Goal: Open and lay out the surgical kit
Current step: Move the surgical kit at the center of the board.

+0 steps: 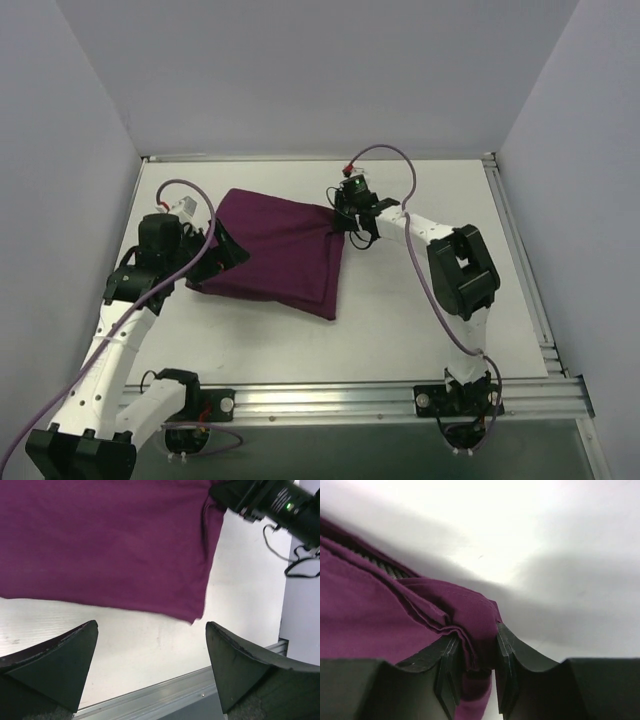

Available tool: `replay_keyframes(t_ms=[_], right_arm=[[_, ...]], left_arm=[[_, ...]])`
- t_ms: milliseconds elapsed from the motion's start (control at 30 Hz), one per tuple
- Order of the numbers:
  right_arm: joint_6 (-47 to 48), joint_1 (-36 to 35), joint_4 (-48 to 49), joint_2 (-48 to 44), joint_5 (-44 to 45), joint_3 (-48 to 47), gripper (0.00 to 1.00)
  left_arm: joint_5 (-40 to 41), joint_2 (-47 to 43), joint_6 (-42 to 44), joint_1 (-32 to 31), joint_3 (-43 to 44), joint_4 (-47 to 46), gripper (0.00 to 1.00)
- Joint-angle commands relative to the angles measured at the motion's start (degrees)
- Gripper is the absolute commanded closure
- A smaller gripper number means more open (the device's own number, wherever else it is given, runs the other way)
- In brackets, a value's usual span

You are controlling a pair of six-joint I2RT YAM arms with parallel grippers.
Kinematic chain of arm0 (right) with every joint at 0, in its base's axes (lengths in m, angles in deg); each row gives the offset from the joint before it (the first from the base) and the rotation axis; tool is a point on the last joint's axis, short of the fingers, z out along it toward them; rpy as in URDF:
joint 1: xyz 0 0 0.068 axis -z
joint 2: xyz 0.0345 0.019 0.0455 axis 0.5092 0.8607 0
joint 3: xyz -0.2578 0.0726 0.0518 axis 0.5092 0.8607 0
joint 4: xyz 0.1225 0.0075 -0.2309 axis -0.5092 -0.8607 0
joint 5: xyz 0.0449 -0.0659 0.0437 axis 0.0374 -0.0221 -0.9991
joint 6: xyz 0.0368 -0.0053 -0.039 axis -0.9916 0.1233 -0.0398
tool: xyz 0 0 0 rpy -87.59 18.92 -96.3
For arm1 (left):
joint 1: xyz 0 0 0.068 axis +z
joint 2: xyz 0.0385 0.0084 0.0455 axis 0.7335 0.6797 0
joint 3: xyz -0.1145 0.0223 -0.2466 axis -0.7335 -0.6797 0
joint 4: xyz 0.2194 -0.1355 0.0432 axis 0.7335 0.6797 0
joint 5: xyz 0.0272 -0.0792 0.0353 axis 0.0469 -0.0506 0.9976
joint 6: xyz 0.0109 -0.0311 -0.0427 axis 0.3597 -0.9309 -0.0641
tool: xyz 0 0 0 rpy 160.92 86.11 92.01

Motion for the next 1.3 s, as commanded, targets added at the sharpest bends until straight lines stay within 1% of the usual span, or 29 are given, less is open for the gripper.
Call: replay_keyframes(t_ms=[0, 100, 133, 167, 233, 267, 300, 333, 367, 400, 433, 467, 500, 533, 567, 600, 633, 667, 700, 733, 800, 833, 867, 933, 967, 1000, 1067, 1133, 1267], right_arm=[[7.7, 5.9, -2.9, 5.0, 0.4, -9.2, 0.96], [10.2, 9.6, -9.1, 11.2, -2.5, -20.2, 0.94], [10.6, 10.5, -10.1, 12.5, -4.4, -22.9, 0.93], [10.7, 11.3, -11.1, 13.9, -5.2, -27.8, 0.88], [11.3, 13.3, -13.6, 16.9, -7.9, -31.8, 0.76], [11.4, 13.6, -14.0, 17.5, -9.1, -34.5, 0.60], [11.4, 13.6, -15.0, 17.4, -8.9, -35.3, 0.54], [11.4, 13.6, -15.1, 16.7, -8.9, -35.6, 0.49], [11.2, 13.6, -15.2, 15.9, -8.9, -35.5, 0.40], [10.3, 13.6, -14.8, 13.4, -8.8, -34.3, 0.36], [9.7, 13.7, -14.9, 11.8, -8.2, -33.4, 0.34], [9.1, 13.7, -15.1, 10.1, -5.8, -32.3, 0.32], [8.4, 14.0, -15.8, 6.1, -4.0, -29.3, 0.30], [6.7, 14.1, -15.9, 4.0, -2.4, -27.1, 0.27], [5.9, 14.4, -15.0, -0.8, -1.1, -24.4, 0.19], [5.0, 14.8, -14.5, -3.4, -1.5, -21.5, 0.12], [2.9, 16.1, -13.7, -5.7, -2.0, -15.1, 0.12], [1.5, 17.0, -11.9, -10.3, -2.8, -11.6, 0.12], [0.4, 17.8, -10.9, -12.6, -6.0, -8.2, 0.12], [-0.2, 19.1, -9.5, -14.8, -8.2, -1.2, 0.12], [-1.9, 19.9, -6.5, -23.0, -9.6, 7.5, 0.13], [-1.9, 20.0, -6.5, -23.0, -9.6, 9.6, 0.14], [-1.9, 20.3, -6.7, -26.6, -9.3, 11.6, 0.15], [-2.3, 20.8, -7.4, -29.9, -6.8, 15.0, 0.17], [-2.8, 21.5, -7.7, -33.2, -6.5, 18.2, 0.18], [-3.5, 21.9, -7.6, -34.8, -6.6, 19.7, 0.19], [-3.9, 23.7, -7.5, -38.9, -7.2, 23.8, 0.20], [-4.2, 25.2, -6.9, -41.1, -8.2, 26.4, 0.21], [-3.6, 30.2, -5.4, -44.0, -15.8, 30.6, 0.21]], left_arm=[[-4.5, 3.8, -1.6, 0.3, 3.4, -5.7, 0.02], [-3.9, 6.0, -1.9, 0.1, 4.0, -6.9, 0.00], [-4.6, 6.4, -1.7, 0.1, 4.1, -7.8, 0.04], [-5.1, 7.1, -1.6, 0.0, 4.3, -8.0, 0.07], [-5.0, 8.5, -1.2, -1.2, 4.9, -8.7, 0.08], [-4.6, 9.9, -0.3, -1.9, 5.4, -8.7, 0.08], [-4.1, 10.4, 0.2, -3.6, 5.8, -8.6, 0.08], [-2.7, 11.0, 0.6, -4.7, 6.8, -8.6, 0.08], [-1.6, 12.4, 1.5, -6.1, 7.5, -8.5, 0.08], [-0.3, 13.2, 1.9, -9.3, 8.2, -8.2, 0.08], [2.1, 14.1, 2.4, -10.9, 9.9, -8.0, 0.08], [3.5, 15.8, 3.3, -12.5, 11.0, -7.7, 0.07], [5.0, 16.8, 3.8, -14.0, 11.8, -7.5, 0.06], [6.3, 17.9, 4.2, -16.8, 12.7, -7.3, 0.06], [8.6, 19.9, 5.1, -18.2, 14.1, -7.3, 0.05], [9.6, 20.9, 5.4, -19.4, 14.9, -7.5, 0.05], [10.6, 22.1, 5.9, -21.6, 15.6, -7.7, 0.05], [11.9, 24.1, 6.7, -22.5, 16.8, -8.3, 0.05], [12.4, 25.2, 7.3, -23.6, 17.5, -9.5, 0.04], [13.5, 26.4, 7.6, -24.9, 18.4, -9.9, 0.04], [19.2, 32.9, 10.3, -30.6, 23.3, -10.8, 0.03], [19.2, 33.0, 10.4, -30.6, 23.3, -10.8, 0.03], [20.8, 36.9, 11.9, -33.2, 24.7, -10.7, 0.03], [25.3, 40.9, 13.4, -35.2, 30.0, -9.5, 0.03], [26.5, 44.7, 14.4, -35.9, 31.7, -8.9, 0.03], [27.9, 46.3, 14.8, -37.0, 35.0, -8.1, 0.03], [28.8, 51.2, 16.2, -38.0, 38.2, -7.3, 0.03], [30.1, 54.3, 17.2, -39.8, 43.0, -6.4, 0.03], [33.4, 62.8, 18.6, -42.2, 50.4, -3.0, 0.03]])
